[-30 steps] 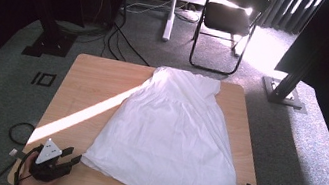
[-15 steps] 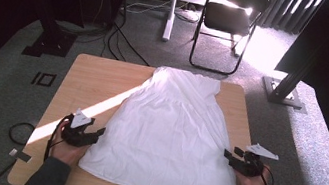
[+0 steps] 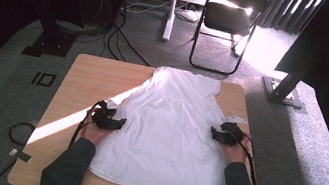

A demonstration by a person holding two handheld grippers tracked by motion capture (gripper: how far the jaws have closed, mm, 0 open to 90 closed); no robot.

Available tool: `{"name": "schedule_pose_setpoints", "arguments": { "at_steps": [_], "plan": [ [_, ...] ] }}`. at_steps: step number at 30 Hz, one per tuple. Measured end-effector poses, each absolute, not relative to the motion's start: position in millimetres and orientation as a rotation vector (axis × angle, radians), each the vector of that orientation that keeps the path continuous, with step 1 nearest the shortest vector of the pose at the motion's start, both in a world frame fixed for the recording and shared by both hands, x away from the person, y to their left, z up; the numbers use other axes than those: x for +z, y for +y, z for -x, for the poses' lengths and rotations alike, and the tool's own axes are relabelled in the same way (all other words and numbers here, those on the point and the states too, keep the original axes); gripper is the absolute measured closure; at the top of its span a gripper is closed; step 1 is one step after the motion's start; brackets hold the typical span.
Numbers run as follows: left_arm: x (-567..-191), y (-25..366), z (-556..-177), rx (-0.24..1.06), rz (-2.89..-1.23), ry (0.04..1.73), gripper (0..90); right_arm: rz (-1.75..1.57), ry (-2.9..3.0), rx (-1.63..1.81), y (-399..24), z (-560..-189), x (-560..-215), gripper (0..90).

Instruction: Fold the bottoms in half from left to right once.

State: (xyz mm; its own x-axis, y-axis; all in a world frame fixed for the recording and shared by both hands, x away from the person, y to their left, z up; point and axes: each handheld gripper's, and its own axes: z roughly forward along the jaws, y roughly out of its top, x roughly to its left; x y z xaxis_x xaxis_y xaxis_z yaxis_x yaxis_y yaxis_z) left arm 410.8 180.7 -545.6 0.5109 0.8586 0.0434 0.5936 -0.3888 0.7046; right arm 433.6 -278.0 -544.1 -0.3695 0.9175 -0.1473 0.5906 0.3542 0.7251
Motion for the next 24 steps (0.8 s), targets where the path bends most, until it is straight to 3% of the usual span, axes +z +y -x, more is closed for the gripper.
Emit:
{"name": "schedule_pose_setpoints", "arguments": {
  "at_steps": [3, 8, 10, 16, 19, 21, 22, 23, 24],
  "plan": [
    [-546.8, 181.6, -411.5, 0.531, -2.114, 1.193, 43.4, -1.433, 1.948, 0.771, -293.0, -440.6, -540.3, 62.9],
    [-544.7, 184.0, -412.1, 0.535, -2.108, 1.200, 43.2, -1.524, 1.959, 0.749, -303.7, -449.3, -547.3, 68.6],
    [-538.8, 187.0, -411.5, 0.549, -2.072, 1.199, 43.3, -1.531, 1.949, 0.758, -303.3, -448.4, -546.6, 65.0],
    [-528.9, 186.8, -424.4, 0.562, -2.047, 1.213, 41.3, -1.458, 2.012, 0.968, -298.4, -447.9, -537.0, 39.8],
    [-536.3, 178.1, -435.5, 0.548, -2.084, 1.229, 41.1, -1.438, 2.049, 0.906, -291.3, -455.7, -543.0, 36.2],
    [-542.4, 173.4, -440.2, 0.543, -2.107, 1.234, 41.6, -1.471, 2.055, 0.869, -291.4, -462.4, -549.5, 41.8],
    [-544.4, 173.0, -441.5, 0.527, -2.105, 1.230, 45.4, -1.491, 2.043, 0.858, -292.5, -464.7, -551.9, 49.5],
    [-544.8, 173.7, -441.6, 0.499, -2.092, 1.218, 51.3, -1.515, 2.035, 0.883, -294.6, -465.9, -553.2, 59.1],
    [-544.9, 174.0, -441.1, 0.481, -2.089, 1.203, 62.7, -1.537, 2.029, 0.922, -296.6, -466.2, -553.3, 69.7]
  ]
}}
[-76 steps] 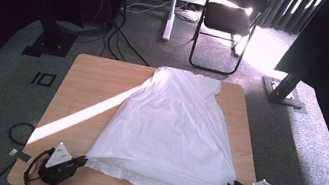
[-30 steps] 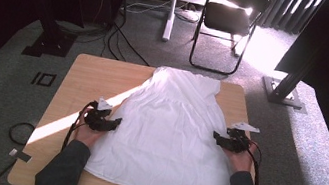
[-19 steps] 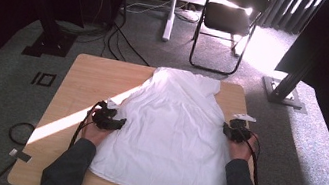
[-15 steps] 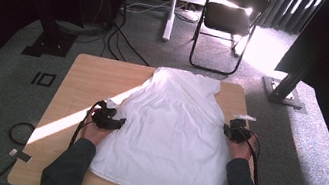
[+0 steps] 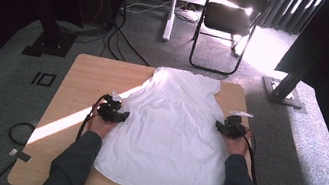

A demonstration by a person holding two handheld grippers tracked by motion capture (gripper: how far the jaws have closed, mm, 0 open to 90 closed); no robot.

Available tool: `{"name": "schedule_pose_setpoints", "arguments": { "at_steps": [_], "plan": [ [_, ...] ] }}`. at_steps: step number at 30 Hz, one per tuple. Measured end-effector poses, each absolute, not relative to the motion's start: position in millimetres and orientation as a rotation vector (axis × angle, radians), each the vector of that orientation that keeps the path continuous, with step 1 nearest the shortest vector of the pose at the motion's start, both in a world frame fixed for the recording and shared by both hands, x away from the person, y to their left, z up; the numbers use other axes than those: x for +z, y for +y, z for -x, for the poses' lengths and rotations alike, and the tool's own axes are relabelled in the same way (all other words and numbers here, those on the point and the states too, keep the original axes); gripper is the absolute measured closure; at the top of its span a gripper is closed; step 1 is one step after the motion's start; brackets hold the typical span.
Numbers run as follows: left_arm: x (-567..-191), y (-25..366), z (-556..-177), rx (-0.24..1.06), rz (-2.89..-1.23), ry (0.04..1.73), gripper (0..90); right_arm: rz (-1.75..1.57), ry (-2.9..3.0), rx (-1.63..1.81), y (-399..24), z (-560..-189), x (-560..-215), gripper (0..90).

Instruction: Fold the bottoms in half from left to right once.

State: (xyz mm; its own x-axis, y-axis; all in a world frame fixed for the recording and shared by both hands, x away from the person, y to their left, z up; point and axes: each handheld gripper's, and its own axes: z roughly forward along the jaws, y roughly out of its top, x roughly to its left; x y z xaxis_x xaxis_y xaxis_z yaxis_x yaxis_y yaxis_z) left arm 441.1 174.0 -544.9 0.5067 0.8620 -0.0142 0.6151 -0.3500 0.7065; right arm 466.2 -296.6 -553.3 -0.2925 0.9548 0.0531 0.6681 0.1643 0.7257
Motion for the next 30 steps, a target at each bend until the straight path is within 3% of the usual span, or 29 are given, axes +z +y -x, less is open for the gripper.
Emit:
{"name": "schedule_pose_setpoints", "arguments": {
  "at_steps": [2, 4, 11, 20, 27, 29, 30],
  "plan": [
    [-544.3, 172.0, -438.0, 0.504, -2.105, 1.188, 80.4, -1.561, 2.026, 0.934, -297.5, -466.0, -553.2, 79.3],
    [-543.8, 171.3, -434.0, 0.526, -2.125, 1.186, 87.5, -1.565, 2.032, 0.937, -296.4, -464.0, -553.0, 85.1],
    [-545.6, 184.6, -397.9, 0.494, -2.113, 1.174, 88.2, -1.563, 2.035, 0.948, -296.5, -432.8, -554.6, 86.7],
    [-549.8, 185.8, -314.7, 0.518, -2.143, 1.089, 88.0, -1.584, 2.060, 1.004, -306.6, -355.7, -557.6, 85.4],
    [-551.2, 195.8, -260.5, 0.429, -2.143, 1.067, 87.9, -1.596, 2.079, 1.018, -314.2, -296.7, -558.6, 83.6],
    [-549.0, 199.8, -256.2, 0.407, -2.128, 1.077, 83.5, -1.617, 2.077, 1.017, -317.2, -287.9, -558.0, 79.3],
    [-546.0, 202.4, -256.5, 0.410, -2.099, 1.086, 72.3, -1.617, 2.073, 1.011, -318.0, -286.1, -557.1, 71.4]
  ]
}}
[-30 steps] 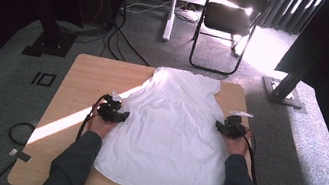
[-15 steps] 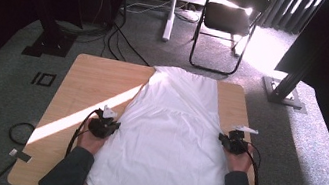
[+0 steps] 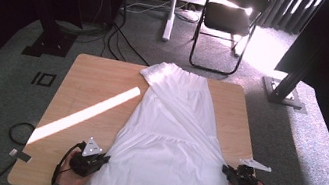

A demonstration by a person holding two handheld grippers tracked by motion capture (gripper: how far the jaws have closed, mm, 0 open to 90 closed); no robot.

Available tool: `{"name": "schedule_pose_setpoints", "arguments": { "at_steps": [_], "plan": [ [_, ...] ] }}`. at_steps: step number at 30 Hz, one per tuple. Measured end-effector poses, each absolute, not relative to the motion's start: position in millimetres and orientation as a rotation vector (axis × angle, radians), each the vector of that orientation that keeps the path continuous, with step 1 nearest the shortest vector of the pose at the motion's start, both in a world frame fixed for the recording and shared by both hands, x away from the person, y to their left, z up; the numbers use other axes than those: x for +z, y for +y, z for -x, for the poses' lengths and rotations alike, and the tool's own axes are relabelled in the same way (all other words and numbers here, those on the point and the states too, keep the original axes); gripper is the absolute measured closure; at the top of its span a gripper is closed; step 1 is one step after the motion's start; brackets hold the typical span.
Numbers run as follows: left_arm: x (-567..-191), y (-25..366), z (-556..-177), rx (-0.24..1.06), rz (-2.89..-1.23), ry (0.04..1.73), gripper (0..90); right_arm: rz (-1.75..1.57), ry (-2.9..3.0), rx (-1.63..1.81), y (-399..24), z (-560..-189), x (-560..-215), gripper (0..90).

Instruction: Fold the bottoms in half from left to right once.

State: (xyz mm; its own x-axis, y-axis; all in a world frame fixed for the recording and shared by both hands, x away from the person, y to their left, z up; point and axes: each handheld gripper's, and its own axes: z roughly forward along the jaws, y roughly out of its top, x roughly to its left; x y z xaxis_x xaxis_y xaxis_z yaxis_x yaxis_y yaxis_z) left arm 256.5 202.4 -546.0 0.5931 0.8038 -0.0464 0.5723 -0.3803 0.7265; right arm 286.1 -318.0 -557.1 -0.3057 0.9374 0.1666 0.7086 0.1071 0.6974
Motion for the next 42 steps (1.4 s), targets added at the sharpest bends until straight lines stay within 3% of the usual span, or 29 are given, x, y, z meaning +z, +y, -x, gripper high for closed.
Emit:
{"name": "schedule_pose_setpoints", "arguments": {
  "at_steps": [2, 5, 9, 10, 11, 17, 21, 26, 32, 38, 42],
  "plan": [
    [-535.0, 208.2, -262.4, 0.409, -2.051, 1.092, 57.3, -1.567, 2.071, 1.008, -316.9, -287.6, -553.4, 56.2],
    [-517.4, 210.3, -275.2, 0.468, -2.025, 1.086, 49.6, -1.503, 2.088, 0.998, -307.0, -299.9, -542.3, 41.9],
    [-501.7, 204.7, -296.4, 0.512, -2.018, 1.061, 48.0, -1.382, 2.124, 0.990, -284.5, -319.5, -527.0, 38.1],
    [-497.9, 194.7, -317.0, 0.535, -2.034, 1.036, 48.0, -1.332, 2.140, 0.987, -275.4, -327.3, -523.0, 38.2],
    [-498.4, 190.5, -324.5, 0.526, -2.040, 1.032, 48.1, -1.260, 2.174, 0.976, -253.1, -347.4, -518.3, 38.3],
    [-525.8, 145.9, -372.6, 0.483, -2.128, 1.015, 48.3, -1.199, 2.275, 0.936, -201.2, -400.2, -529.2, 35.2],
    [-543.6, 135.1, -380.4, 0.506, -2.208, 1.037, 52.9, -1.160, 2.243, 0.777, -192.9, -420.1, -537.7, 44.9],
    [-544.9, 140.0, -379.2, 0.510, -2.220, 1.022, 72.6, -1.331, 2.109, 0.761, -241.3, -435.7, -533.9, 84.3],
    [-546.7, 140.9, -379.4, 0.531, -2.213, 1.004, 82.3, -1.469, 2.089, 0.814, -271.7, -440.8, -547.8, 84.4],
    [-549.1, 145.7, -362.0, 0.542, -2.188, 1.012, 84.4, -1.494, 2.072, 0.911, -273.6, -428.1, -554.1, 83.6],
    [-550.8, 153.4, -331.0, 0.518, -2.172, 1.015, 84.4, -1.480, 2.096, 0.917, -270.2, -403.9, -554.3, 82.5]
  ]
}}
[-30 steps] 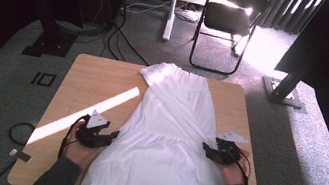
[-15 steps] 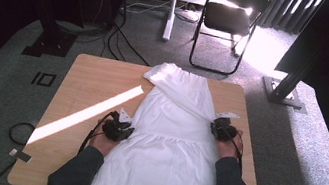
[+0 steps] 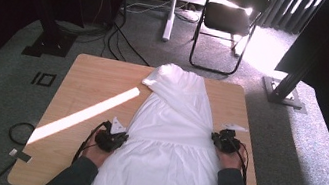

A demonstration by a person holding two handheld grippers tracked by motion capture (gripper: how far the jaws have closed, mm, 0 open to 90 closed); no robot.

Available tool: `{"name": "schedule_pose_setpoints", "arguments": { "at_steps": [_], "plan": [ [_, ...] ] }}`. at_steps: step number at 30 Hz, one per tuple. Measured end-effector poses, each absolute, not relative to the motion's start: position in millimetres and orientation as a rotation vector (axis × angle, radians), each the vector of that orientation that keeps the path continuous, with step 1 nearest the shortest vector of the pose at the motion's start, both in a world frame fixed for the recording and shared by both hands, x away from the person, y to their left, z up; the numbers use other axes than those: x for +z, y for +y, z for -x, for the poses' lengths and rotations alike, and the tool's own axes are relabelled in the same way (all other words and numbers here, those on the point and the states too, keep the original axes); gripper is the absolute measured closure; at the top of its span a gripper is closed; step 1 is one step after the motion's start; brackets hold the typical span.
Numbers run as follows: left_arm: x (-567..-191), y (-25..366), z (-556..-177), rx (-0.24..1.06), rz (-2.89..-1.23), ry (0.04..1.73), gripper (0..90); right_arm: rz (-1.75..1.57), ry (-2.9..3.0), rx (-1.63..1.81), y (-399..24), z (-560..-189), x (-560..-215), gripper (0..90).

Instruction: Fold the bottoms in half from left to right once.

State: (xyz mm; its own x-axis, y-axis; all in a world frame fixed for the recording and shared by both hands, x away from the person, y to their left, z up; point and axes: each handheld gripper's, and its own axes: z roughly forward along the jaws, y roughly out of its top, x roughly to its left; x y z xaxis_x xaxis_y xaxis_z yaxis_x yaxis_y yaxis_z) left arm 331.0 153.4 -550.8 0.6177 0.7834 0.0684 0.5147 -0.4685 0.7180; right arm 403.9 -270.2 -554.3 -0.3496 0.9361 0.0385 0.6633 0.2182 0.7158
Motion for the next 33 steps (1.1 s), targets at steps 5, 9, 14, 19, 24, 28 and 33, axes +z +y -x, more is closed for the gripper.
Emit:
{"name": "schedule_pose_setpoints", "arguments": {
  "at_steps": [5, 9, 14, 19, 24, 28, 33],
  "plan": [
    [-553.2, 162.9, -288.3, 0.478, -2.163, 0.986, 84.3, -1.464, 2.132, 0.925, -269.0, -366.1, -554.4, 81.0],
    [-552.0, 171.2, -251.1, 0.413, -2.198, 0.939, 83.5, -1.459, 2.171, 0.941, -272.8, -320.1, -554.7, 79.5],
    [-540.1, 176.6, -254.5, 0.423, -2.143, 0.960, 59.2, -1.392, 2.196, 0.975, -274.0, -305.7, -547.5, 65.5],
    [-510.1, 167.4, -283.6, 0.473, -2.071, 0.924, 54.3, -1.261, 2.186, 1.065, -255.5, -324.9, -519.7, 58.8],
    [-509.6, 136.4, -329.8, 0.485, -2.116, 0.878, 53.8, -1.086, 2.259, 1.088, -200.5, -361.7, -503.0, 59.0],
    [-533.0, 116.4, -358.2, 0.457, -2.174, 0.923, 53.1, -1.030, 2.329, 0.996, -150.8, -392.4, -517.7, 36.0],
    [-551.5, 115.2, -363.6, 0.422, -2.177, 0.946, 59.5, -0.964, 2.345, 0.767, -122.3, -415.3, -537.8, 34.8]
  ]
}}
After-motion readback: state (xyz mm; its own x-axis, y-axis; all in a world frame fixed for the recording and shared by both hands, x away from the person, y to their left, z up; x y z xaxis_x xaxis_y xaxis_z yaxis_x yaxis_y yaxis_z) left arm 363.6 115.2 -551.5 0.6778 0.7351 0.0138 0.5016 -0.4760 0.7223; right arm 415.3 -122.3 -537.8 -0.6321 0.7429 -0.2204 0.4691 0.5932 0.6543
